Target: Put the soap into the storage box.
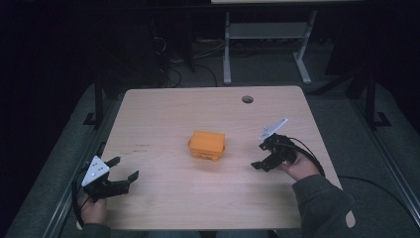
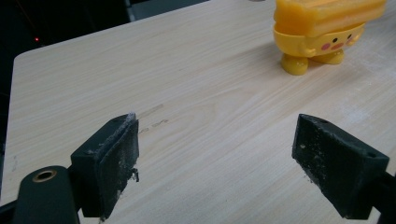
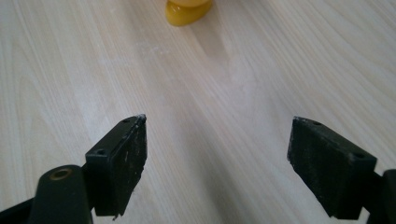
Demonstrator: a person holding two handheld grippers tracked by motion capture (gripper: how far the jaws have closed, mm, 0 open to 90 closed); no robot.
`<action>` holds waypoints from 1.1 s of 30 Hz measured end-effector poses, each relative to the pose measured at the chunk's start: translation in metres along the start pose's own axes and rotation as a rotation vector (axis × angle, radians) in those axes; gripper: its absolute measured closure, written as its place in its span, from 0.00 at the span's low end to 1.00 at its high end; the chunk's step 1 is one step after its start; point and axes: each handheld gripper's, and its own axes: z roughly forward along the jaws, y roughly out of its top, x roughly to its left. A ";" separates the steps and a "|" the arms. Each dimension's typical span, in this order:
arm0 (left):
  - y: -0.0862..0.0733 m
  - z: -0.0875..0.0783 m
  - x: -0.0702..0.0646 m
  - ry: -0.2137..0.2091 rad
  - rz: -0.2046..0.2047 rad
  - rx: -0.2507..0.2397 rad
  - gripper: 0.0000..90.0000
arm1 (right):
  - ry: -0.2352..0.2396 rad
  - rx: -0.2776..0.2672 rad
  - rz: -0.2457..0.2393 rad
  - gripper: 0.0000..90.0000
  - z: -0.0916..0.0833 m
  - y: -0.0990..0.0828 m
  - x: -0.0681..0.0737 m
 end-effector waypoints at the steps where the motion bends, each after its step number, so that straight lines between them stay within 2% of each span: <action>1: 0.000 0.000 0.000 -0.001 0.001 0.002 0.15 | -0.007 -0.006 -0.002 0.21 0.000 -0.003 0.000; 7: 0.000 0.002 -0.001 -0.006 0.006 0.015 0.15 | -0.004 -0.011 0.041 0.22 -0.002 -0.016 0.000; 16: -0.001 0.005 -0.003 -0.014 0.013 0.032 0.15 | -0.006 -0.024 0.075 0.22 -0.003 -0.036 0.003; 21: -0.001 0.007 -0.003 -0.044 0.000 0.051 0.15 | -0.008 -0.033 0.087 0.22 -0.005 -0.045 0.004; 33: -0.002 0.010 -0.006 -0.040 0.032 0.076 0.15 | -0.025 -0.044 0.108 0.22 -0.008 -0.069 0.008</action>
